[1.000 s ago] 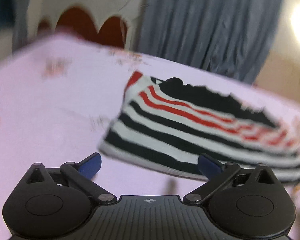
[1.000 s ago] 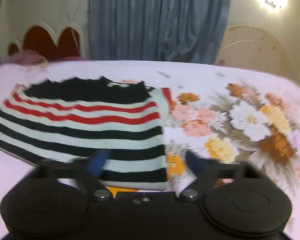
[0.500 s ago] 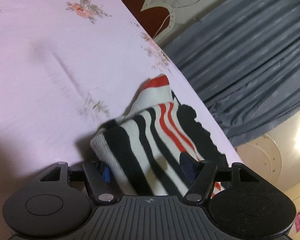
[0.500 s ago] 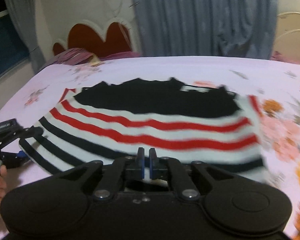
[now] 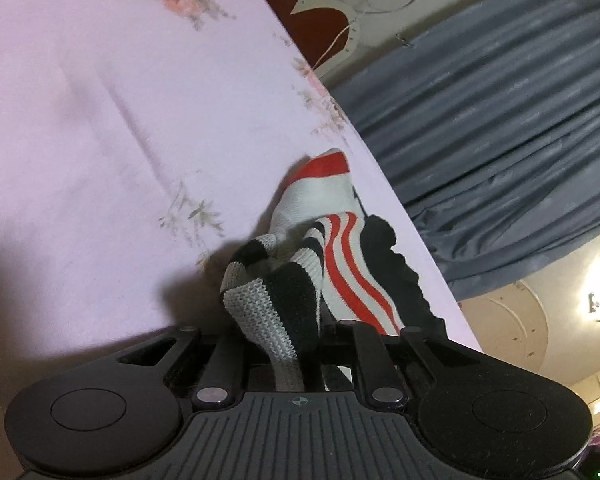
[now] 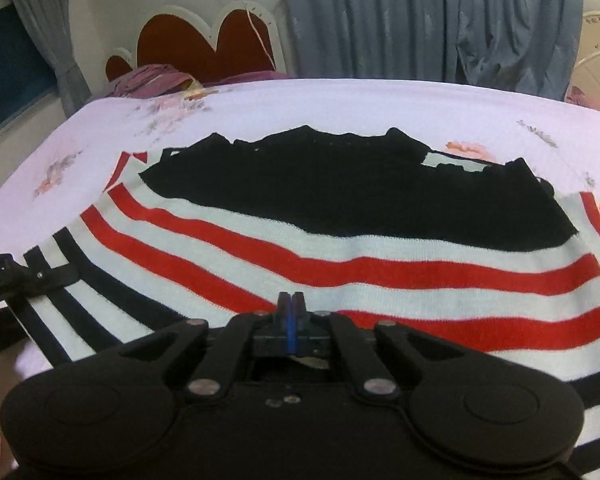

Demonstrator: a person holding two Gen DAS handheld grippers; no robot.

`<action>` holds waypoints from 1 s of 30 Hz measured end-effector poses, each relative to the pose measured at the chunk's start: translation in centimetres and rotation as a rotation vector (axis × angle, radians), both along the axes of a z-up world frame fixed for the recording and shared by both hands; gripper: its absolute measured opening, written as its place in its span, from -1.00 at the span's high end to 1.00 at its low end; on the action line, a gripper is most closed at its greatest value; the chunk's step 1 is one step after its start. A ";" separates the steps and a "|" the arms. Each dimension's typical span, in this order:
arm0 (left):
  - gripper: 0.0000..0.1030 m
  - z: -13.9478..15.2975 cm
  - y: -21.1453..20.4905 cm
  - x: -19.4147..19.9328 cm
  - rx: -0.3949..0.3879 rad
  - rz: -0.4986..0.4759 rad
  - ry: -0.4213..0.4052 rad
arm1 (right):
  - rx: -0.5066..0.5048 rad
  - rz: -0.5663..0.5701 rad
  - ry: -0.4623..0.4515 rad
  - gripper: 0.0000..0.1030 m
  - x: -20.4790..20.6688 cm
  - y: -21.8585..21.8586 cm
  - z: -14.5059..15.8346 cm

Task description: Fold small clothes

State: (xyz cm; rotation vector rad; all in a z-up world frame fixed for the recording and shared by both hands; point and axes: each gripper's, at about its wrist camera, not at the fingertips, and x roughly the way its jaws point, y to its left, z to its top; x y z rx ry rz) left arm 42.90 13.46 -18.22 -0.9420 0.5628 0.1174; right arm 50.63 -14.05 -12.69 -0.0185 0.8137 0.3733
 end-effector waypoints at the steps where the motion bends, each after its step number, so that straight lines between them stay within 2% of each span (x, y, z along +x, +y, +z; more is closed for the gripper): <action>1: 0.75 0.1 0.1 -0.2 -0.002 0.006 -0.006 | -0.005 0.007 0.001 1.00 0.2 0.1 0.0; 5: 0.75 2.0 -0.7 -0.6 0.023 0.013 -0.034 | -0.015 0.029 0.007 1.00 0.4 0.0 0.1; 10: 0.75 5.3 -2.2 0.0 0.136 -0.034 -0.059 | -0.012 0.049 0.009 1.00 0.6 -0.1 0.1; 13: 0.76 7.4 -3.7 0.6 0.159 -0.055 -0.084 | 0.013 0.048 0.006 1.00 0.6 -0.8 0.7; 14: 0.76 8.1 -4.5 0.9 0.171 -0.074 -0.091 | 0.031 0.040 -0.002 0.92 0.3 -1.2 1.0; 19: 0.76 11.3 -10.4 2.4 0.299 -0.233 -0.114 | 0.174 -0.053 -0.015 0.90 -0.7 -6.0 2.7; 22: 0.76 12.9 -15.4 3.5 0.425 -0.355 -0.109 | 0.295 -0.132 -0.025 0.86 -1.0 -10.0 3.7; 24: 0.76 13.1 -19.2 4.2 0.495 -0.445 -0.076 | 0.356 -0.199 -0.030 0.86 -1.2 -12.8 4.1; 26: 0.76 11.9 -23.1 5.1 0.550 -0.555 -0.013 | 0.413 -0.260 -0.029 0.81 -1.6 -15.7 4.4; 27: 0.75 10.9 -25.3 5.7 0.578 -0.634 0.037 | 0.441 -0.290 -0.019 0.70 -1.7 -17.1 4.4; 28: 0.61 9.8 -27.2 6.0 0.613 -0.696 0.082 | 0.472 -0.316 -0.010 0.63 -1.7 -18.3 4.2; 29: 0.45 9.0 -28.7 5.9 0.640 -0.737 0.114 | 0.503 -0.336 -0.004 0.35 -1.8 -19.5 4.2; 30: 0.15 8.6 -29.8 5.4 0.674 -0.756 0.120 | 0.533 -0.355 -0.001 -0.20 -2.0 -20.6 4.1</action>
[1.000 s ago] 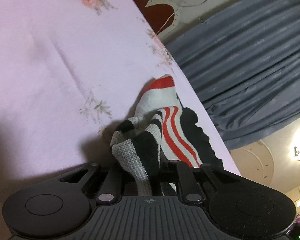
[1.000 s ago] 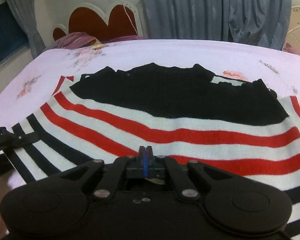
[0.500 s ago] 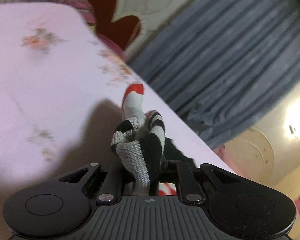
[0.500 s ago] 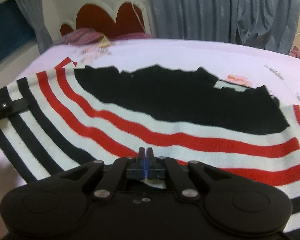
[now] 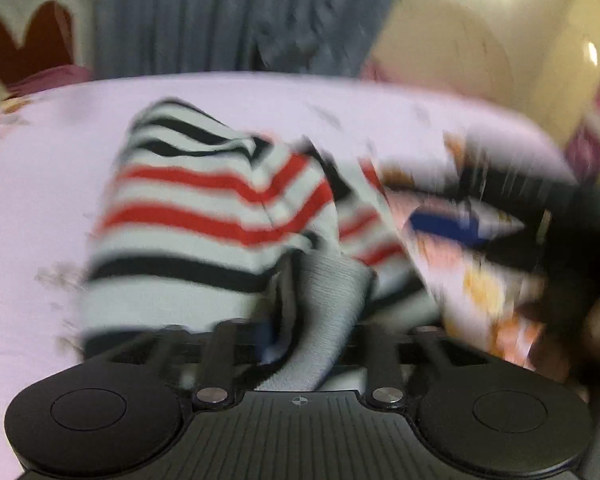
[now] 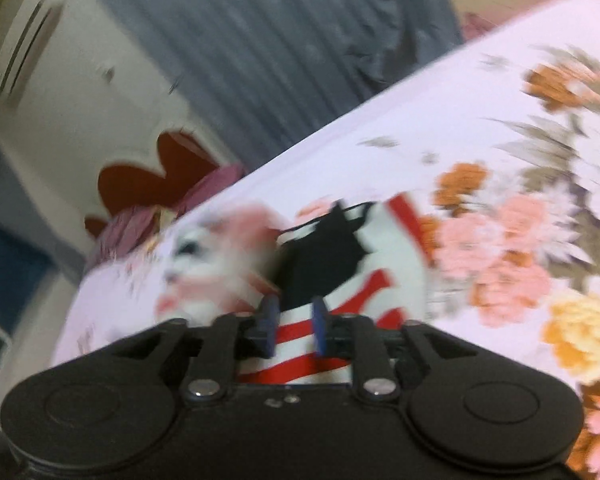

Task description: Fold small clothes

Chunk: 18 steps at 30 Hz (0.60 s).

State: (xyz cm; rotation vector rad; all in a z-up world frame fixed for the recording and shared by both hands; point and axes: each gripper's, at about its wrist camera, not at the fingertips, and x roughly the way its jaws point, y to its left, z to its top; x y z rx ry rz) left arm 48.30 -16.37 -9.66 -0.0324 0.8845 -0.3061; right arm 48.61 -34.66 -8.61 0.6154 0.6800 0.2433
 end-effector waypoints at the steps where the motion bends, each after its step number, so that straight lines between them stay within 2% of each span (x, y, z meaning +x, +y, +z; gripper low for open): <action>1: 0.07 0.5 -0.5 -0.9 0.008 -0.021 -0.027 | 0.024 -0.010 -0.005 -0.42 -0.3 -1.0 0.0; 2: 0.07 1.3 -0.4 -1.8 -0.017 -0.041 -0.052 | 0.039 -0.003 -0.008 -0.47 -0.5 -1.7 0.1; 3: 0.07 2.4 0.4 -2.8 -0.070 -0.051 -0.073 | 0.044 0.013 -0.001 -0.37 -0.6 -2.1 0.1; 5: 0.07 4.5 3.3 -4.1 -0.177 -0.025 -0.106 | 0.054 0.050 0.007 -0.27 -0.6 -2.4 0.2; 6: 0.07 5.3 4.8 -4.2 -0.198 0.008 -0.134 | 0.058 0.066 0.010 -0.25 -0.6 -2.4 0.2; 8: 0.07 6.2 8.1 -4.0 -0.191 0.088 -0.187 | 0.067 0.093 0.023 -0.24 -0.6 -1.7 -0.1; 12: 0.08 4.6 13.5 -1.3 -0.135 0.236 -0.156 | 0.062 0.134 0.083 -0.21 -0.2 0.5 -1.2; 14: 0.13 3.1 15.0 -0.4 -0.130 0.257 -0.112 | 0.051 0.142 0.117 -0.21 0.3 1.4 -1.9; 15: 0.30 2.2 15.1 -0.3 -0.132 0.258 -0.088 | 0.047 0.145 0.133 -0.21 0.5 1.8 -2.1; 18: 0.33 -0.2 15.7 0.0 -0.139 0.256 -0.034 | 0.047 0.151 0.173 -0.21 1.7 2.7 -2.6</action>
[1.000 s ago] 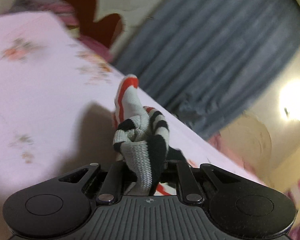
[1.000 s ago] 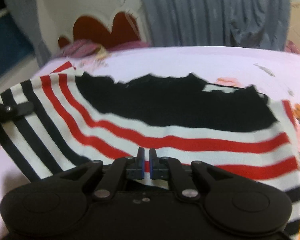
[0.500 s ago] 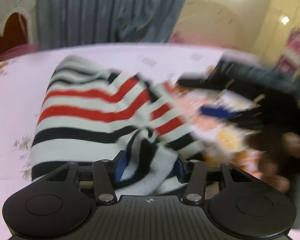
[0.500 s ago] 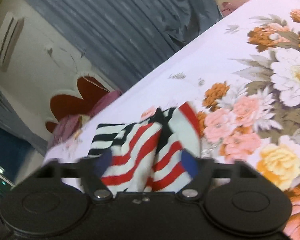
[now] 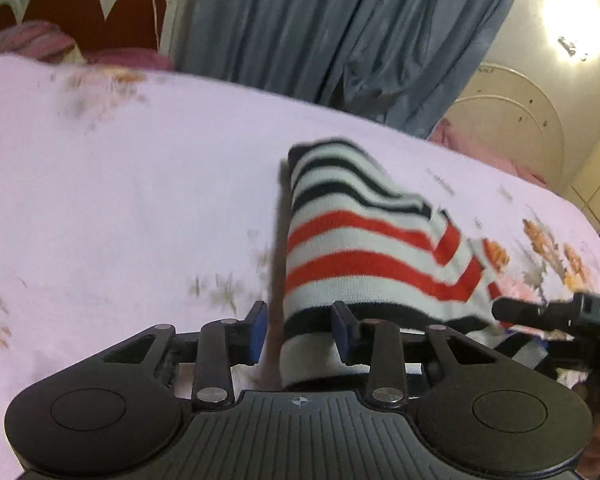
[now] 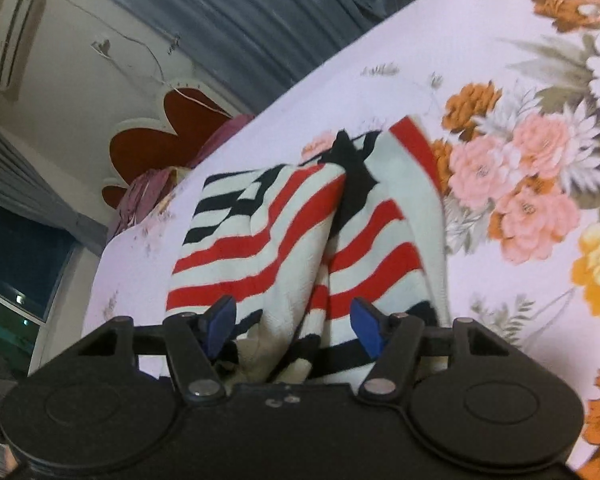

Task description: Fold small clothes

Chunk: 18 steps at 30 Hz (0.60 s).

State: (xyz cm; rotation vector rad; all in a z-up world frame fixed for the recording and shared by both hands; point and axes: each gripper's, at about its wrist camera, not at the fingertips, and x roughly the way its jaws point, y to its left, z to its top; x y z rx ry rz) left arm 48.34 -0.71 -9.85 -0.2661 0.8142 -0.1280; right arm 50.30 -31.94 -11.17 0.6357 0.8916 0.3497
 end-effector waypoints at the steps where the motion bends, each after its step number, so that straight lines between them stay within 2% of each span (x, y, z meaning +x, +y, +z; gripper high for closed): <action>1: 0.33 -0.5 0.2 -0.2 -0.012 0.004 0.002 | -0.014 0.003 0.020 -0.21 0.5 0.3 -0.2; 4: 0.33 -1.2 0.2 0.4 -0.018 0.005 -0.002 | -0.021 0.010 0.031 -0.18 2.0 1.1 -0.6; 6: 0.33 -1.2 -0.4 0.6 0.008 -0.019 -0.012 | -0.068 0.028 0.031 0.08 2.8 2.1 -0.5; 7: 0.33 -1.1 -0.3 0.6 0.013 -0.027 -0.015 | -0.119 0.041 0.018 0.12 3.2 2.9 -0.5; 9: 0.33 -0.7 -0.5 0.7 0.011 -0.040 -0.023 | -0.209 0.085 -0.037 0.53 3.2 4.3 0.0; 12: 0.34 -1.1 -1.0 1.4 0.001 -0.051 -0.027 | -0.345 0.155 -0.170 0.64 2.4 6.3 1.6; 14: 0.62 -0.6 -1.7 1.3 0.016 -0.083 -0.036 | -0.402 0.174 -0.277 0.65 1.2 6.8 3.4; 16: 0.68 0.4 -3.4 1.1 0.067 -0.125 -0.066 | -0.460 0.194 -0.411 0.65 -0.7 6.8 5.4; 18: 0.68 1.3 -5.6 1.0 0.106 -0.184 -0.096 | -0.483 0.197 -0.482 0.65 -2.3 5.9 6.2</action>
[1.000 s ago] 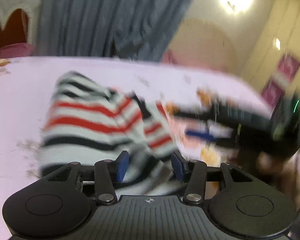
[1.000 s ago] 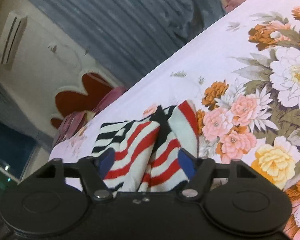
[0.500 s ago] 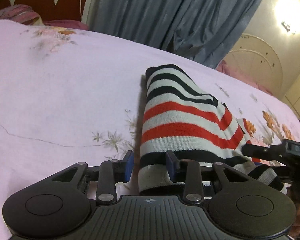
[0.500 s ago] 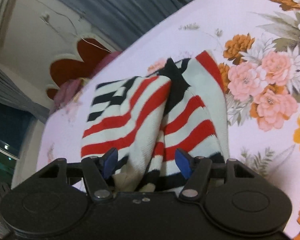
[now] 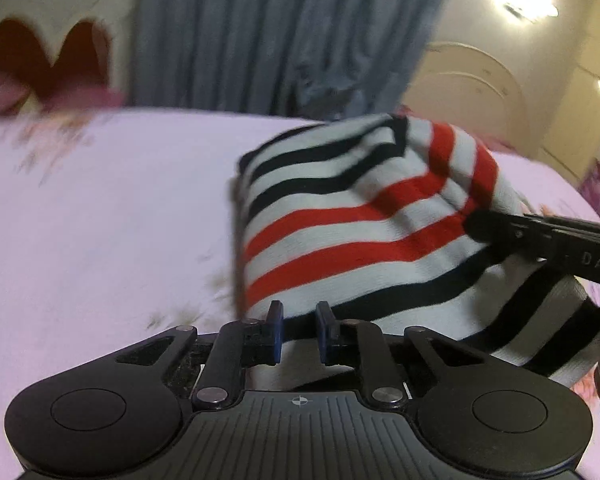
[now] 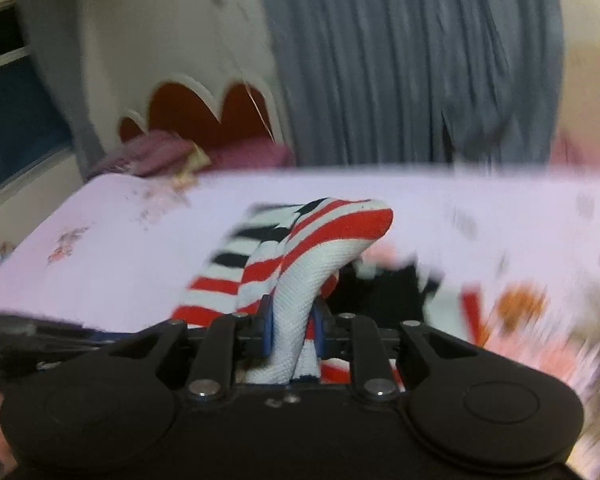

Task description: Fold small clothes

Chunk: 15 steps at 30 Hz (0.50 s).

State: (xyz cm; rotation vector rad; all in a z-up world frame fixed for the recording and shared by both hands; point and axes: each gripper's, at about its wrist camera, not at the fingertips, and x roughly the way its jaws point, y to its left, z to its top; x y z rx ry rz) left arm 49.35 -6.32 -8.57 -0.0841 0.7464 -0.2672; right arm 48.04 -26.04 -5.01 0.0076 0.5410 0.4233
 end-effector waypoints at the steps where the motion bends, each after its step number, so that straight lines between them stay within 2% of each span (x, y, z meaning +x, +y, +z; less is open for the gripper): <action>1: 0.68 0.2 -1.0 0.1 0.010 -0.028 0.002 | 0.003 -0.010 -0.010 0.65 -0.5 -0.9 -0.2; 2: 0.68 0.1 -2.1 0.3 0.026 -0.056 0.014 | 0.016 -0.027 -0.002 0.65 -0.6 -2.1 -0.7; 6: 0.68 -0.9 -6.3 0.8 0.161 -0.137 0.041 | 0.042 -0.085 0.138 0.63 1.1 -5.8 -4.5; 8: 0.68 -0.9 -7.2 0.9 0.190 -0.141 0.035 | 0.068 -0.104 0.215 0.58 2.2 -6.6 -6.1; 10: 0.68 -0.7 -7.2 1.1 0.191 -0.144 0.041 | 0.095 -0.124 0.212 0.55 2.1 -6.9 -5.4; 11: 0.68 -0.7 -7.1 1.3 0.181 -0.145 0.046 | 0.110 -0.144 0.206 0.42 2.1 -7.0 -5.0; 12: 0.68 -0.7 -7.0 1.3 0.173 -0.144 0.050 | 0.135 -0.166 0.208 0.11 2.3 -7.3 -4.7; 13: 0.68 -0.6 -6.8 1.5 0.161 -0.143 0.055 | 0.177 -0.181 0.226 -0.04 2.8 -7.7 -4.7; 15: 0.68 -0.6 -6.4 1.6 0.143 -0.142 0.059 | 0.253 -0.227 0.289 0.03 4.2 -8.7 -5.3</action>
